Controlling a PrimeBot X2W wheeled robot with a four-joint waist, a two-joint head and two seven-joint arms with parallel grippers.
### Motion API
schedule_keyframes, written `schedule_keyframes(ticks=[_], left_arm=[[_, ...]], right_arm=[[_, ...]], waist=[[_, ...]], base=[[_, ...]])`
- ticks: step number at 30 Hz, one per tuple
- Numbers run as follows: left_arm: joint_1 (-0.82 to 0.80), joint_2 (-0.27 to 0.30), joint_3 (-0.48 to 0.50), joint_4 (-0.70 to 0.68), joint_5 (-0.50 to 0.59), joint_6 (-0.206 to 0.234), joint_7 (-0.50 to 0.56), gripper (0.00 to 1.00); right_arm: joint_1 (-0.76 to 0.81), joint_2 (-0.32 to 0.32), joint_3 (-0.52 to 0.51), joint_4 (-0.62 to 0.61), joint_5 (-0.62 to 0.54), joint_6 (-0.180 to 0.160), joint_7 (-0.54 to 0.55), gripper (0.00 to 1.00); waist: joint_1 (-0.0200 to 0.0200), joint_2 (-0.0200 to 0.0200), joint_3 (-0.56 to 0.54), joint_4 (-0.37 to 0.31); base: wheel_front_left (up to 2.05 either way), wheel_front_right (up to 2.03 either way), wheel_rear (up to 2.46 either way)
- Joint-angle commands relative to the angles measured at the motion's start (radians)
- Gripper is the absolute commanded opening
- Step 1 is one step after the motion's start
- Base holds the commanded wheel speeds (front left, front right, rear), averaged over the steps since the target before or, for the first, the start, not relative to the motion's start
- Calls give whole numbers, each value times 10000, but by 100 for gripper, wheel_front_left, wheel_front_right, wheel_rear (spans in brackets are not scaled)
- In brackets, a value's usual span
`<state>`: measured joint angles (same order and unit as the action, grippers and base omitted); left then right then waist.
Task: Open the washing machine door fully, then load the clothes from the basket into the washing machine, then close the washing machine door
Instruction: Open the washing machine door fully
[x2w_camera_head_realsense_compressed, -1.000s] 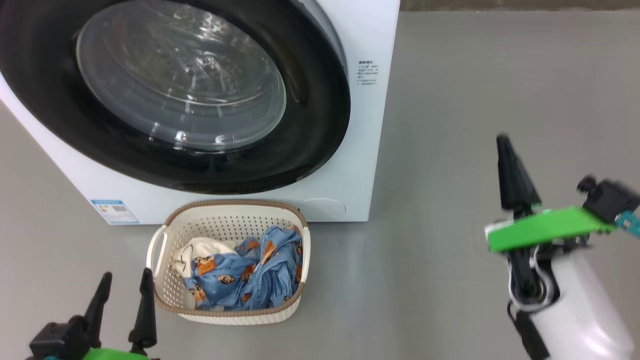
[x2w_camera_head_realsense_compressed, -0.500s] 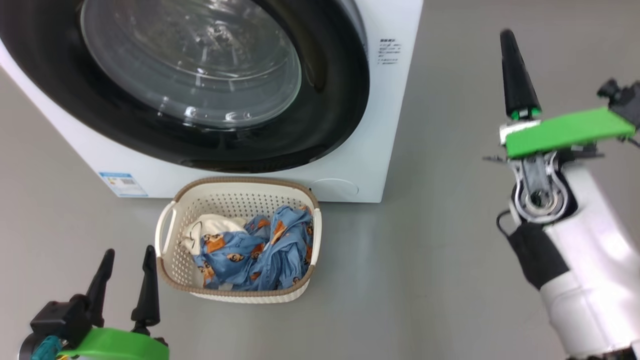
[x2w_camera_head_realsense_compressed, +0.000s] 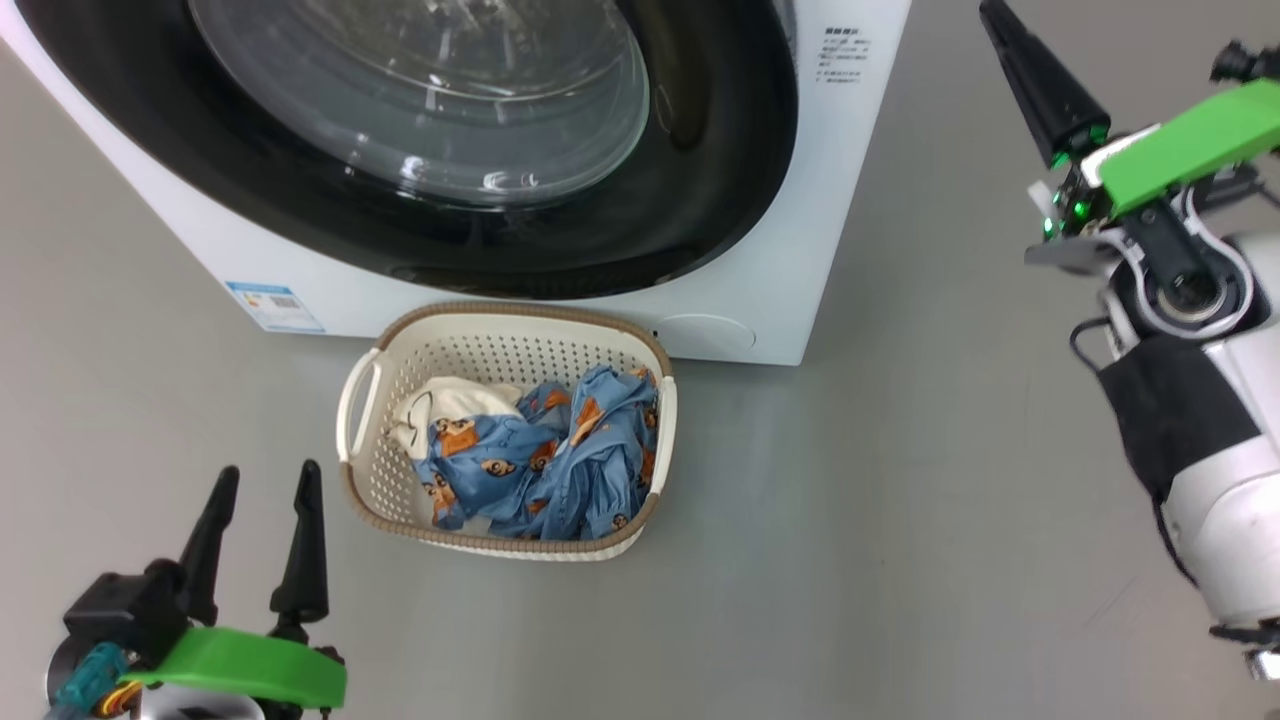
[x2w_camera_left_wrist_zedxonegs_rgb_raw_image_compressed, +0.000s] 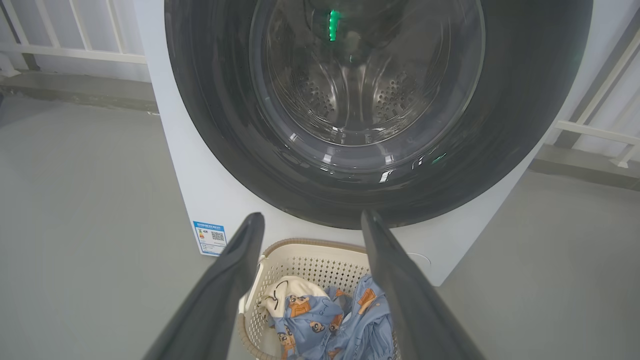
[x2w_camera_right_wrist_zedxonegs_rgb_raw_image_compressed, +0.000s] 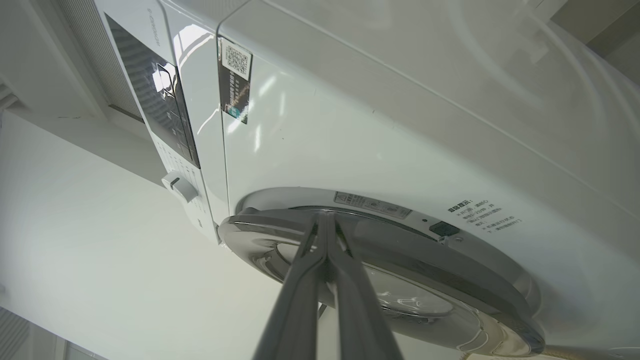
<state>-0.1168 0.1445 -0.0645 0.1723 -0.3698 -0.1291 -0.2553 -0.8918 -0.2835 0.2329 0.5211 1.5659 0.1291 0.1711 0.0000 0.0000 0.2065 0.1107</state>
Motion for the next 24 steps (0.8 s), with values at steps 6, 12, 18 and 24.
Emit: schedule_keyframes(ticks=[6, 12, 18, 24], left_arm=[[-621, 287, 159, -340, -134, -16, -65, 100], [-885, 286, -7, -401, -257, -16, -65, 100], [-1046, 259, -144, -450, -303, -16, -65, 100], [-1234, 230, -252, -629, -375, -16, -65, 100]], right_arm=[[-884, -96, 197, 9, 321, 16, 1107, 0], [-1515, -221, 245, 232, 456, 16, 1937, 0], [-1930, -261, 192, 452, 583, 16, 2438, 0], [-2442, -373, 228, 763, 457, 16, 2778, 0]], waist=[[0, 0, 496, 255], [0, 0, 919, 484], [0, 0, 1148, 704], [0, 0, 1547, 947]], base=[[0, 0, 0], [0, 0, 0], [0, 0, 0], [0, 0, 0]])
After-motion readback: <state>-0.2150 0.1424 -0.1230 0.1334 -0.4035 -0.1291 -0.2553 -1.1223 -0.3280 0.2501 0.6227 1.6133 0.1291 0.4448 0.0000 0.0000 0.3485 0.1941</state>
